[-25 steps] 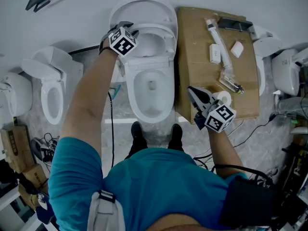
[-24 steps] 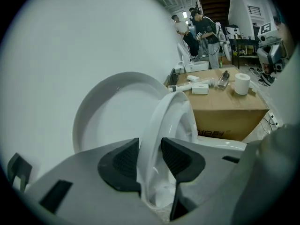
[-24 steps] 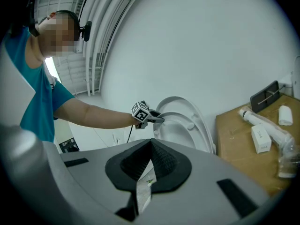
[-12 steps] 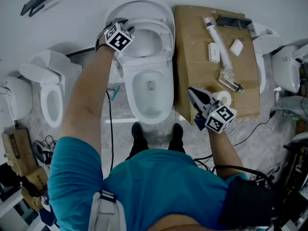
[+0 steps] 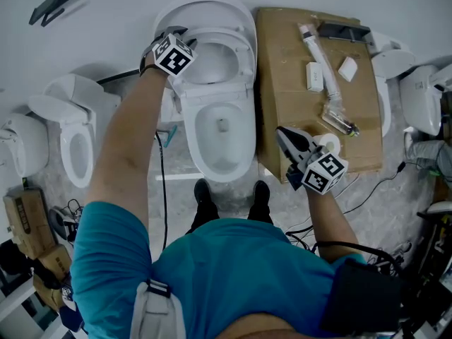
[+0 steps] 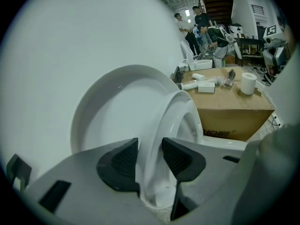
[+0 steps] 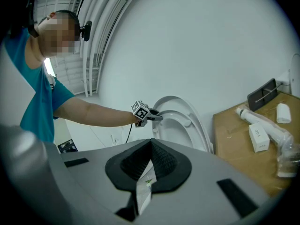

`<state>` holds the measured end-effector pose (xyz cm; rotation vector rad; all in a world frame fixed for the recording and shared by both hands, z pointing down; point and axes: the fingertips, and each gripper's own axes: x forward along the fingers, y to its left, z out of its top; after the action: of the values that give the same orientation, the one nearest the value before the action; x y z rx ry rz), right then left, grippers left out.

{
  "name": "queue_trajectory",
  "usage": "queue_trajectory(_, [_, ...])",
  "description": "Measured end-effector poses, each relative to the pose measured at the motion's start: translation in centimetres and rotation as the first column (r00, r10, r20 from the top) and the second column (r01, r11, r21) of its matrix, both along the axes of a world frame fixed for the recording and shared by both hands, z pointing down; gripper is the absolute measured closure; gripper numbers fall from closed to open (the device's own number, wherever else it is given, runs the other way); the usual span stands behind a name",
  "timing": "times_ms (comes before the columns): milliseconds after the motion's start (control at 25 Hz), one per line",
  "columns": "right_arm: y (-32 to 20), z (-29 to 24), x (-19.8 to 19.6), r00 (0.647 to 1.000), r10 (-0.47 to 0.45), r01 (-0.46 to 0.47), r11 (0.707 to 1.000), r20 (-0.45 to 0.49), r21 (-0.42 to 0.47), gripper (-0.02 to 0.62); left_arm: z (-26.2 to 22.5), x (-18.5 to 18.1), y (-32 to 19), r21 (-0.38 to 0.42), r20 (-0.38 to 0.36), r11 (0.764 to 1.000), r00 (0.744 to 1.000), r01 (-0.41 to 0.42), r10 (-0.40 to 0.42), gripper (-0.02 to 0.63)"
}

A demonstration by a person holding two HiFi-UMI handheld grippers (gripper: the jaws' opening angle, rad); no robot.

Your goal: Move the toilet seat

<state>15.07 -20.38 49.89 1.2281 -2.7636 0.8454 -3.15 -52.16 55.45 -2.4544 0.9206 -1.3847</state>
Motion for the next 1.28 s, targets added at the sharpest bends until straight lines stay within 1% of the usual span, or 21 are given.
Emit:
queue_trajectory(160, [0.1, -0.6, -0.6, 1.0, -0.012, 0.012, 1.0, -0.004, 0.009, 0.603, -0.2, -0.1, 0.4, 0.036, -0.001, 0.999, 1.0, 0.01, -0.01, 0.451])
queue_trajectory(320, [0.4, -1.1, -0.7, 1.0, -0.015, 0.015, 1.0, -0.011, 0.017, 0.603, -0.2, -0.2, 0.8, 0.07, 0.013, 0.997, 1.0, 0.017, -0.017, 0.437])
queue_trajectory(480, [0.8, -1.7, -0.6, 1.0, -0.013, 0.013, 1.0, -0.013, 0.024, 0.603, -0.9, -0.2, 1.4, 0.096, 0.002, 0.995, 1.0, 0.008, -0.008, 0.406])
queue_trajectory(640, [1.1, -2.2, -0.8, 1.0, -0.017, 0.018, 0.999, -0.015, 0.034, 0.603, -2.0, -0.7, 2.1, 0.1, -0.043, 0.995, 0.999, 0.025, -0.021, 0.399])
queue_trajectory(840, [1.5, -3.3, -1.5, 0.999, -0.027, 0.028, 0.998, -0.017, 0.058, 0.603, -2.8, -2.3, 3.9, 0.063, -0.113, 0.995, 0.991, 0.083, -0.076, 0.399])
queue_trajectory(920, [1.6, -3.8, -1.7, 0.999, -0.029, 0.03, 0.997, -0.023, 0.066, 0.603, -3.5, -3.0, 4.8, 0.048, -0.167, 0.993, 0.981, 0.111, -0.102, 0.399])
queue_trajectory(1120, [2.2, -5.5, -2.5, 0.999, -0.038, 0.041, 0.995, -0.032, 0.089, 0.603, -6.6, -4.6, 8.2, 0.023, -0.305, 0.987, 0.941, 0.161, -0.147, 0.399])
queue_trajectory(1200, [2.4, -6.2, -2.8, 0.999, -0.042, 0.045, 0.994, -0.033, 0.1, 0.603, -8.1, -5.1, 10.1, 0.01, -0.352, 0.985, 0.923, 0.171, -0.157, 0.4])
queue_trajectory(1280, [2.5, -7.0, -3.2, 0.998, -0.049, 0.052, 0.992, -0.035, 0.112, 0.603, -9.0, -5.6, 12.1, -0.015, -0.408, 0.984, 0.898, 0.178, -0.168, 0.403])
